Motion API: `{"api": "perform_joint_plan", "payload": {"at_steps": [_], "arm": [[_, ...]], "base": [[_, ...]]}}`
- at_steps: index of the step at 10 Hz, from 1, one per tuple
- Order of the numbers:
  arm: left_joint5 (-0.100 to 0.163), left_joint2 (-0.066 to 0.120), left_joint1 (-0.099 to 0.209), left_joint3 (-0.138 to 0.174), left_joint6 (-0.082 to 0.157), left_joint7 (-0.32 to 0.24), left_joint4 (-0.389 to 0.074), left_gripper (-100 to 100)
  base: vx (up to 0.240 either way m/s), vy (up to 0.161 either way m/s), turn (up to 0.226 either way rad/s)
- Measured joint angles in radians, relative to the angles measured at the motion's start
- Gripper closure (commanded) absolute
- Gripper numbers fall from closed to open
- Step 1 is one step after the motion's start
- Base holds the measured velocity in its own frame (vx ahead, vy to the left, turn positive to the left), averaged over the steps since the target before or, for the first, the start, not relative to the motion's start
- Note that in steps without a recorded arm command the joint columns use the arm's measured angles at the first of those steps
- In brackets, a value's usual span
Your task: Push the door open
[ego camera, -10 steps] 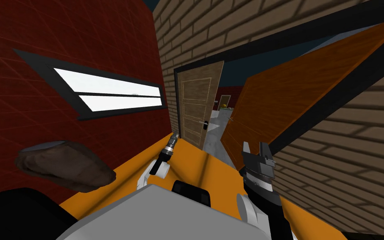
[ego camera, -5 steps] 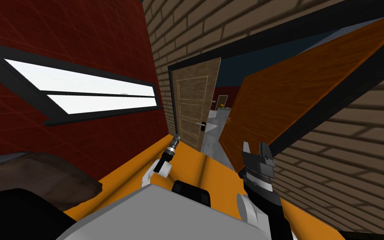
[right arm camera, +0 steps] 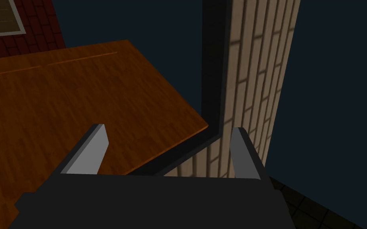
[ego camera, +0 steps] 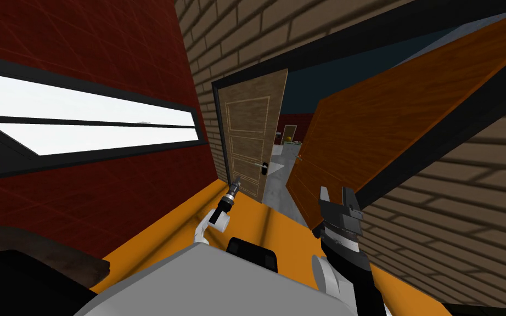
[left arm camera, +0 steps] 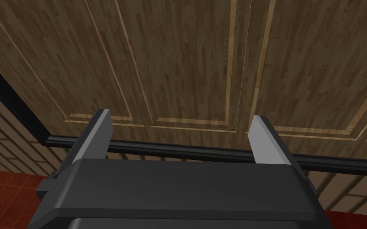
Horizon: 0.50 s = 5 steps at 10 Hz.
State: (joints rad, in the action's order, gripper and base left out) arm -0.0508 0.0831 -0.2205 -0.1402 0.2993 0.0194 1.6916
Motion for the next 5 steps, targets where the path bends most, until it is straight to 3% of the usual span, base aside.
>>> {"api": "perform_joint_plan", "payload": {"at_steps": [4,5], "arm": [[0.012,-0.001,0.044,-0.011,-0.009,-0.017,-0.083,-100],[0.013,-0.01,0.06,-0.015,-0.008,-0.018,-0.116,-100]], "base": [[0.138,-0.024,-0.065],[0.175,-0.012,-0.096]]}}
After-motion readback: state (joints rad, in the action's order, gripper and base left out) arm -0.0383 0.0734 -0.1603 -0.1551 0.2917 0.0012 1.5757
